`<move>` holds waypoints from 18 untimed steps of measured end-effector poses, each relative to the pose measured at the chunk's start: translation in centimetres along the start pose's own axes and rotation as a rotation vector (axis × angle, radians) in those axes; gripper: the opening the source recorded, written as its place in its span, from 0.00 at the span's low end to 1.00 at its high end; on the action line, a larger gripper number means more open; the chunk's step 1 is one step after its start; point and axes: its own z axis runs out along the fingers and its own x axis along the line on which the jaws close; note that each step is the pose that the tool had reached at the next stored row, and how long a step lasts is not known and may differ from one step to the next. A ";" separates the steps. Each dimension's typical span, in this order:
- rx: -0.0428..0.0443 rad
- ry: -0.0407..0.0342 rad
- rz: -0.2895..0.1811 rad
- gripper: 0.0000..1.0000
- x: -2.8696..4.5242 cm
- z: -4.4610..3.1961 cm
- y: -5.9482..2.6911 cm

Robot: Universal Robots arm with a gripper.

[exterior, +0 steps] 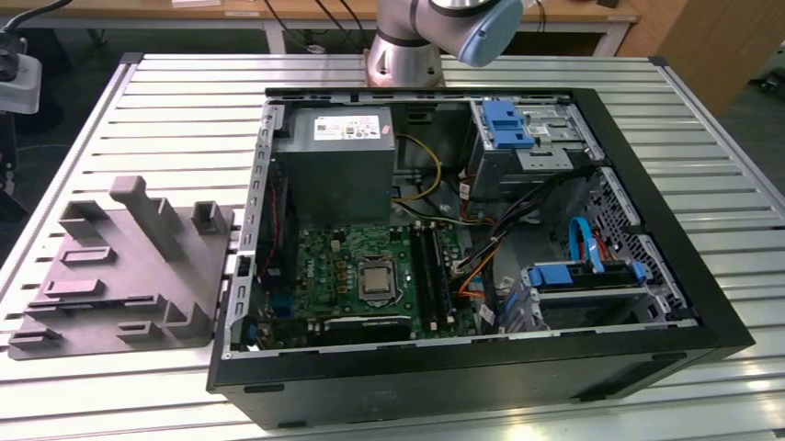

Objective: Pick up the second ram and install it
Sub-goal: 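Pick up the second ram and move it above second insertion slot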

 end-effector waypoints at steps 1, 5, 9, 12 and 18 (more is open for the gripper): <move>-0.0007 0.0008 -0.018 0.10 0.00 0.06 0.00; -0.0024 0.0027 -0.056 0.10 0.01 0.16 -0.01; -0.0039 0.0027 -0.057 0.10 0.00 0.20 -0.01; -0.0281 0.0069 -0.056 0.10 0.00 0.27 -0.06; -0.0298 0.0079 -0.070 0.10 0.00 0.32 -0.07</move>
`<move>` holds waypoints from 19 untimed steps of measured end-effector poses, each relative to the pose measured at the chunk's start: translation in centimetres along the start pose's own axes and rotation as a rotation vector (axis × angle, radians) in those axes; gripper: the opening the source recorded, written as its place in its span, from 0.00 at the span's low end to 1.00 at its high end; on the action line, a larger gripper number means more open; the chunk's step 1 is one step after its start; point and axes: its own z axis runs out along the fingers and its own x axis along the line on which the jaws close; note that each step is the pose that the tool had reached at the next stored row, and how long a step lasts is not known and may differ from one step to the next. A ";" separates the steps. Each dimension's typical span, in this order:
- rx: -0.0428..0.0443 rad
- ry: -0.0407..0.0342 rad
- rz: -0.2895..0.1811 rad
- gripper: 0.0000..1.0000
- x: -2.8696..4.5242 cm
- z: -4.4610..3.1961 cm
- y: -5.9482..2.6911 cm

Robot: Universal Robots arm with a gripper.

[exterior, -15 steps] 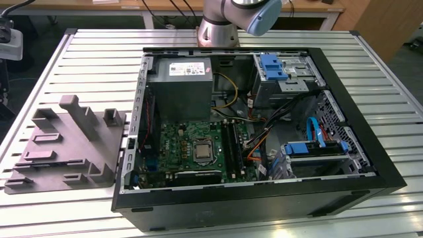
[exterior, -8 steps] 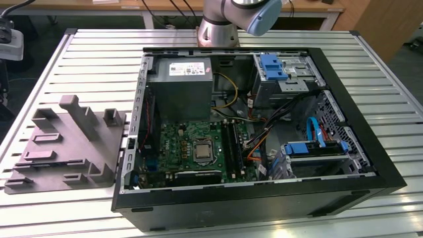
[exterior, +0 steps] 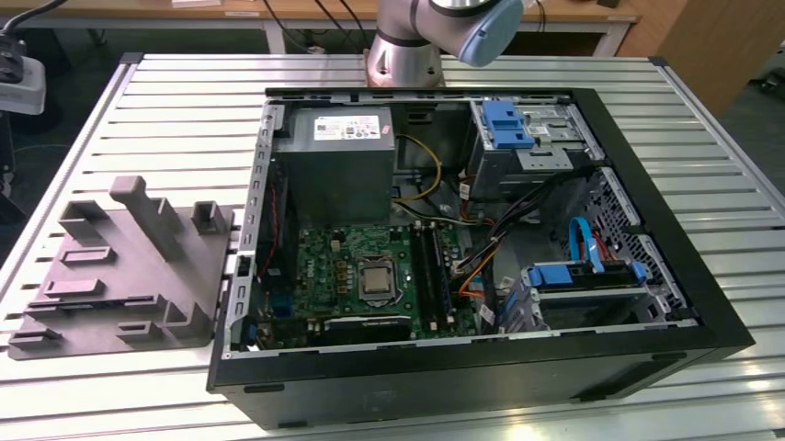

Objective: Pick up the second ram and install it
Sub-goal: 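Pick up the second ram and move it above second insertion slot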

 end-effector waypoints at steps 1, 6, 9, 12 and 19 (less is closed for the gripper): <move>-0.0005 0.0009 -0.010 0.10 0.01 0.05 0.00; -0.0021 0.0040 -0.054 0.10 0.14 0.51 -0.06; -0.0025 0.0049 -0.067 0.10 0.38 0.82 -0.11; -0.0029 0.0057 -0.077 0.10 0.69 1.13 -0.17; -0.0033 0.0063 -0.086 0.10 1.54 1.63 -0.39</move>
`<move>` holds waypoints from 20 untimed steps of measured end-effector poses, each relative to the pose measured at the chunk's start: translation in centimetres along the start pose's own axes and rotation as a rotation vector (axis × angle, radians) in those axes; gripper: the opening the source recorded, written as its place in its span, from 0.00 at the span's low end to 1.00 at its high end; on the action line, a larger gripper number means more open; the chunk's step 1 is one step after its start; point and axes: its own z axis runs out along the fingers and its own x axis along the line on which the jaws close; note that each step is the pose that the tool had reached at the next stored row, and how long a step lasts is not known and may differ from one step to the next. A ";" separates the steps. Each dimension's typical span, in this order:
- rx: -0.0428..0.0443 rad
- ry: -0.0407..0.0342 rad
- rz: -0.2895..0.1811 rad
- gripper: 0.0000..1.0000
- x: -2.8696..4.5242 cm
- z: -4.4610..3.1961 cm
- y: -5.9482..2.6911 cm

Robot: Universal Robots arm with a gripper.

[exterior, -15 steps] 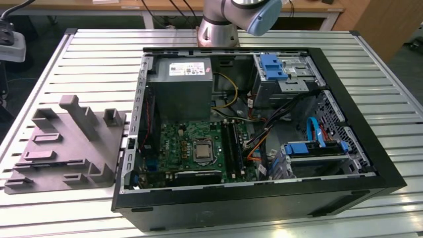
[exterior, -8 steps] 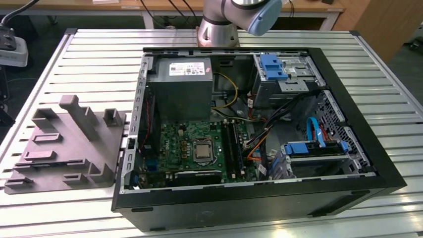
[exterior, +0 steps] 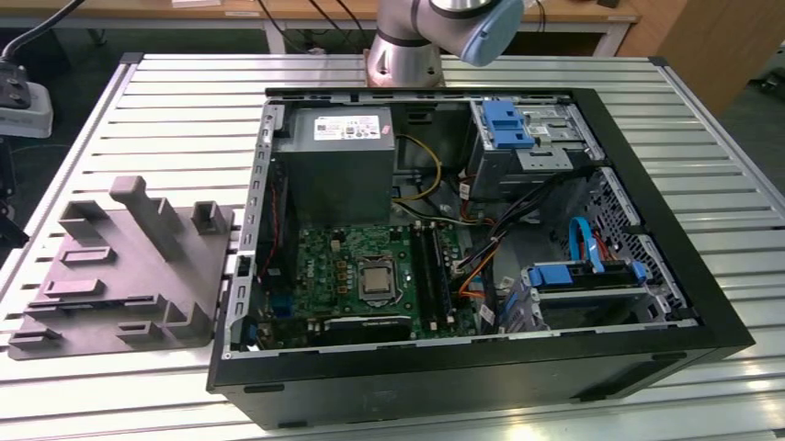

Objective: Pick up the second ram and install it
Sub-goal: 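Pick up the second ram and move it above second insertion slot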

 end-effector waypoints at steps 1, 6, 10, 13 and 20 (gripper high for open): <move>0.0001 -0.0001 -0.001 0.10 0.09 0.08 -0.06; -0.0005 0.0003 -0.004 0.10 0.32 0.40 -0.55; -0.0009 0.0006 -0.007 0.10 0.39 0.57 -0.82; -0.0009 0.0007 -0.010 0.10 0.40 0.57 -0.82; -0.0002 -0.0042 -0.011 0.10 0.41 0.93 -0.85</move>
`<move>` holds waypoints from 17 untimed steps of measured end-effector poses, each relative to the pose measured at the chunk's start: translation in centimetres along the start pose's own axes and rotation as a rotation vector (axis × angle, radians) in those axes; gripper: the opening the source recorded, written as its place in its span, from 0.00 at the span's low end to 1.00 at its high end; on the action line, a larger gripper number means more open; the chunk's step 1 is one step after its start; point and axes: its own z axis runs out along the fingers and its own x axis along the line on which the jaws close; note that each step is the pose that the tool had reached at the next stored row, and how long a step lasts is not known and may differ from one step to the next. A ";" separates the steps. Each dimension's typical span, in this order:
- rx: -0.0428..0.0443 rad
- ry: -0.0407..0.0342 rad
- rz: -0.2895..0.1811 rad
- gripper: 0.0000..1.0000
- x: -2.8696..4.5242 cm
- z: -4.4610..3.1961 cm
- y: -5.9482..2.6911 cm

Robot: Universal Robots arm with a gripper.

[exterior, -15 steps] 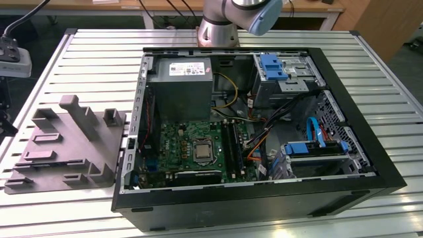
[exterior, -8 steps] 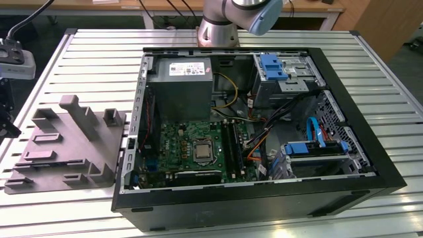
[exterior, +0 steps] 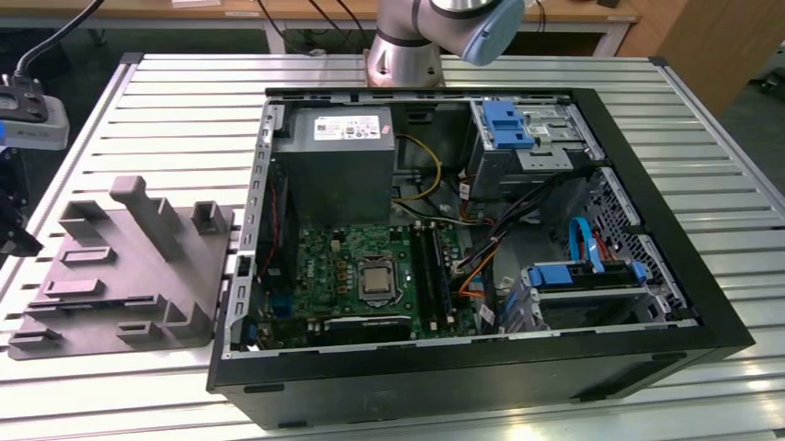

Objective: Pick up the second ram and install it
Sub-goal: 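Pick up the second ram and move it above second insertion slot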

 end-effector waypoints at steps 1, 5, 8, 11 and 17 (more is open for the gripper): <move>0.0004 -0.0007 0.000 0.10 0.00 0.08 -0.01; 0.0036 -0.0026 -0.002 0.10 0.08 0.41 -0.04; 0.0063 -0.0043 -0.002 0.10 0.14 0.70 -0.06; 0.0067 -0.0045 -0.003 0.10 0.16 0.89 -0.07; 0.0068 -0.0046 -0.003 0.10 0.27 1.14 -0.10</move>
